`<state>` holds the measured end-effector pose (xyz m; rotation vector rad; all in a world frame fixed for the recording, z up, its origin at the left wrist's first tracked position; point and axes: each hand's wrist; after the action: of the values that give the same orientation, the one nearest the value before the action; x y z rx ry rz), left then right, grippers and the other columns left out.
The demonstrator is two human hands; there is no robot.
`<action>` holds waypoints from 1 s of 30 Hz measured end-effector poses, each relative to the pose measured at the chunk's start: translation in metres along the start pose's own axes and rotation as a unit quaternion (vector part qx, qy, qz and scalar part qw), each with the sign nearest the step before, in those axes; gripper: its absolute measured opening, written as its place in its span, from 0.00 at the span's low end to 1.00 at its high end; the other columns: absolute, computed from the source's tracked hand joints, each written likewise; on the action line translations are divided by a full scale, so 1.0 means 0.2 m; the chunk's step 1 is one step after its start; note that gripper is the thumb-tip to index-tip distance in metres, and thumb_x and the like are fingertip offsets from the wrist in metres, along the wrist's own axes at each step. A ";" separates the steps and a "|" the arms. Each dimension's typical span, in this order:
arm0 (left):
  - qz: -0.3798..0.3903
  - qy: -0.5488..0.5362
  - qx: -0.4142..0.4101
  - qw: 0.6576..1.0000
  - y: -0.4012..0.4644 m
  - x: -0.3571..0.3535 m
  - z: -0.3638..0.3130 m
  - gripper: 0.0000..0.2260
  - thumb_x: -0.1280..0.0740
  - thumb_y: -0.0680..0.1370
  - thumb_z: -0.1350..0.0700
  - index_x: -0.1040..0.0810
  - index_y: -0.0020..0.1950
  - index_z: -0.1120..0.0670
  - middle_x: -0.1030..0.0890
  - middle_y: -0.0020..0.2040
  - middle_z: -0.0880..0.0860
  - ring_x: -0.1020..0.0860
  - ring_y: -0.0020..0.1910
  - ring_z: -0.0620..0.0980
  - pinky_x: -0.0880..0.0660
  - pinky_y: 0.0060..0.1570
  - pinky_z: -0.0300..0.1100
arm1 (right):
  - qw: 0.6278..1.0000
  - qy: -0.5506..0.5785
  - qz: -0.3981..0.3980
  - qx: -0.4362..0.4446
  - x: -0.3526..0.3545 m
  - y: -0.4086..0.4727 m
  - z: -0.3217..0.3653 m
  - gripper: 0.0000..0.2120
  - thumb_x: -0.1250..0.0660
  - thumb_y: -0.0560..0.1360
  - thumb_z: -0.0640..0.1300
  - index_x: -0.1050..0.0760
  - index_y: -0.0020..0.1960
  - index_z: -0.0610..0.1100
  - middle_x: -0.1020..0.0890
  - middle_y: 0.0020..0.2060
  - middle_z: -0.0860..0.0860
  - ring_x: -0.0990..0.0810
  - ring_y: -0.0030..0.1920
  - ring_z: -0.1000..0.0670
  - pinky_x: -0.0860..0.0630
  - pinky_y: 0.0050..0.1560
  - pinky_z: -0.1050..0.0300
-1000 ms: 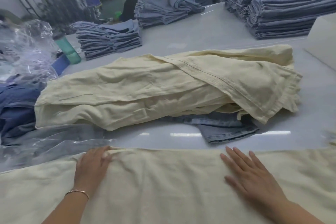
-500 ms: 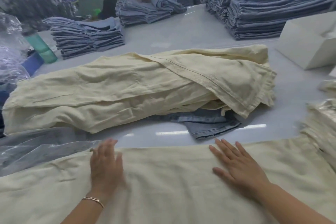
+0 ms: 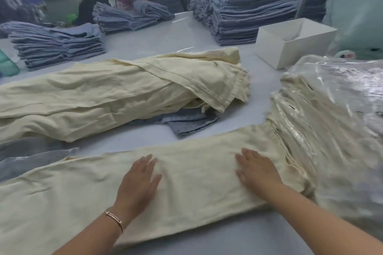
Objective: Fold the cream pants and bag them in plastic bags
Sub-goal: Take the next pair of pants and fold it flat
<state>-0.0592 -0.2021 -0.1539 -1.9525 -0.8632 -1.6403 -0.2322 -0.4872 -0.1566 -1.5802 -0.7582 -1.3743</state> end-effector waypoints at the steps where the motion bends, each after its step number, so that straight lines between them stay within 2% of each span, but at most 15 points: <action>1: -0.005 -0.014 -0.077 0.997 -0.06 -0.03 -0.11 0.31 0.54 0.79 0.38 0.28 0.70 0.56 0.29 0.71 0.54 0.30 0.69 0.54 0.37 0.69 0.45 | 1.000 -0.004 0.012 -0.021 0.01 -0.04 -0.06 0.26 0.48 0.80 0.55 0.47 0.76 0.50 0.46 0.77 0.48 0.44 0.75 0.47 0.38 0.69 0.48; 3: 0.015 -0.001 -0.202 0.979 -0.19 -0.13 -0.30 0.26 0.52 0.81 0.41 0.29 0.71 0.53 0.30 0.72 0.52 0.30 0.70 0.53 0.37 0.67 0.47 | 0.998 -0.007 0.041 -0.055 0.01 -0.11 -0.16 0.25 0.48 0.81 0.53 0.48 0.76 0.50 0.47 0.77 0.48 0.43 0.74 0.45 0.35 0.67 0.47; 4: 0.036 0.016 -0.228 0.973 -0.24 -0.16 -0.35 0.25 0.52 0.81 0.41 0.30 0.72 0.51 0.31 0.73 0.51 0.31 0.71 0.52 0.38 0.67 0.48 | 0.996 -0.010 0.047 -0.068 0.01 -0.15 -0.19 0.25 0.48 0.81 0.51 0.47 0.76 0.50 0.47 0.77 0.47 0.42 0.73 0.44 0.35 0.67 0.46; 7: 0.065 0.050 -0.212 0.974 -0.32 -0.21 -0.42 0.26 0.54 0.80 0.37 0.28 0.71 0.46 0.30 0.72 0.50 0.32 0.71 0.50 0.42 0.68 0.48 | 0.995 -0.007 0.035 -0.092 0.00 -0.25 -0.22 0.22 0.45 0.79 0.46 0.41 0.73 0.47 0.38 0.71 0.44 0.36 0.70 0.43 0.37 0.66 0.50; 10: 0.043 0.050 -0.194 0.979 -0.28 -0.17 -0.49 0.28 0.53 0.79 0.35 0.20 0.62 0.48 0.24 0.67 0.52 0.33 0.67 0.50 0.48 0.68 0.44 | 0.998 0.049 -0.017 -0.039 -0.03 -0.36 -0.20 0.19 0.44 0.78 0.44 0.35 0.69 0.47 0.34 0.69 0.46 0.34 0.67 0.45 0.36 0.65 0.52; 12: 0.023 0.046 -0.210 0.976 -0.20 -0.17 -0.59 0.25 0.45 0.76 0.36 0.18 0.55 0.51 0.22 0.64 0.53 0.29 0.64 0.51 0.43 0.66 0.45 | 0.992 0.100 -0.082 -0.014 -0.05 -0.44 -0.18 0.17 0.43 0.76 0.43 0.29 0.65 0.46 0.29 0.64 0.47 0.30 0.64 0.44 0.31 0.60 0.52; 13: 0.022 0.036 -0.224 0.974 -0.16 -0.16 -0.66 0.22 0.42 0.74 0.37 0.18 0.54 0.51 0.21 0.62 0.52 0.26 0.62 0.51 0.39 0.65 0.45 | 0.986 0.129 -0.109 -0.014 -0.05 -0.47 -0.17 0.15 0.40 0.74 0.42 0.25 0.60 0.45 0.25 0.59 0.47 0.26 0.60 0.44 0.28 0.55 0.52; 15: 0.064 -0.019 -0.231 0.971 -0.05 -0.14 -0.84 0.16 0.39 0.76 0.44 0.21 0.57 0.51 0.20 0.59 0.49 0.23 0.58 0.50 0.34 0.60 0.41 | 0.972 0.187 -0.139 -0.035 -0.06 -0.53 -0.15 0.09 0.37 0.72 0.41 0.23 0.50 0.44 0.22 0.48 0.48 0.22 0.51 0.44 0.27 0.45 0.53; 17: 0.157 -0.119 -0.153 0.968 0.09 -0.11 -1.05 0.12 0.39 0.79 0.51 0.23 0.59 0.51 0.21 0.58 0.49 0.24 0.57 0.49 0.31 0.57 0.40 | 0.968 0.209 -0.118 -0.070 -0.07 -0.56 -0.14 0.05 0.41 0.74 0.44 0.28 0.48 0.47 0.23 0.48 0.50 0.23 0.51 0.46 0.34 0.41 0.55; 18: 0.210 -0.199 -0.094 0.953 0.16 -0.09 -1.15 0.10 0.39 0.79 0.54 0.22 0.57 0.53 0.19 0.55 0.51 0.22 0.55 0.49 0.29 0.55 0.41 | 0.967 0.214 -0.101 -0.098 -0.08 -0.57 -0.15 0.03 0.43 0.75 0.45 0.31 0.47 0.49 0.24 0.50 0.50 0.24 0.52 0.46 0.36 0.41 0.56; 21: 0.283 -0.411 0.050 0.865 0.33 -0.06 -1.42 0.07 0.36 0.79 0.55 0.23 0.51 0.58 0.20 0.47 0.56 0.20 0.40 0.51 0.22 0.42 0.45 | 0.959 0.218 -0.063 -0.170 -0.07 -0.58 -0.19 0.00 0.45 0.76 0.46 0.36 0.47 0.50 0.25 0.54 0.49 0.24 0.54 0.45 0.34 0.43 0.55; 23: 0.323 -0.436 0.106 0.833 0.40 -0.06 -1.54 0.13 0.34 0.78 0.49 0.27 0.52 0.59 0.23 0.46 0.57 0.21 0.36 0.52 0.22 0.34 0.43 | 0.952 0.226 -0.054 -0.201 -0.06 -0.57 -0.23 0.01 0.45 0.76 0.46 0.37 0.47 0.50 0.23 0.54 0.47 0.24 0.55 0.44 0.35 0.43 0.55; 25: 0.353 -0.427 0.143 0.820 0.43 -0.11 -1.62 0.19 0.32 0.76 0.44 0.28 0.51 0.61 0.24 0.45 0.59 0.21 0.33 0.55 0.21 0.31 0.43 | 0.940 0.257 -0.063 -0.216 -0.07 -0.57 -0.27 0.03 0.44 0.75 0.46 0.39 0.46 0.49 0.21 0.52 0.45 0.24 0.54 0.44 0.38 0.42 0.57; 27: 0.347 -0.412 0.165 0.826 0.45 -0.15 -1.67 0.20 0.31 0.74 0.43 0.27 0.44 0.60 0.24 0.40 0.60 0.22 0.30 0.56 0.21 0.31 0.44 | 0.934 0.274 -0.082 -0.213 -0.08 -0.58 -0.28 0.03 0.43 0.75 0.44 0.34 0.48 0.49 0.21 0.52 0.45 0.24 0.55 0.44 0.36 0.43 0.56; 30: 0.326 -0.393 0.170 0.843 0.48 -0.17 -1.73 0.12 0.31 0.72 0.50 0.25 0.38 0.59 0.23 0.35 0.58 0.21 0.31 0.57 0.19 0.34 0.50 | 0.935 0.279 -0.098 -0.197 -0.10 -0.58 -0.28 0.14 0.42 0.74 0.43 0.28 0.58 0.47 0.19 0.52 0.45 0.24 0.55 0.44 0.32 0.47 0.55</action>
<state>-0.2375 -0.5127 -0.1144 -2.2829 -0.5651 -0.2484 -0.3636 -0.4868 -0.1499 -1.3096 -0.3047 -2.0994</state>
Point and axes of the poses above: each hand's wrist, its own y-axis towards the middle knuckle, its own x-axis out of the back of the hand, z = x × y
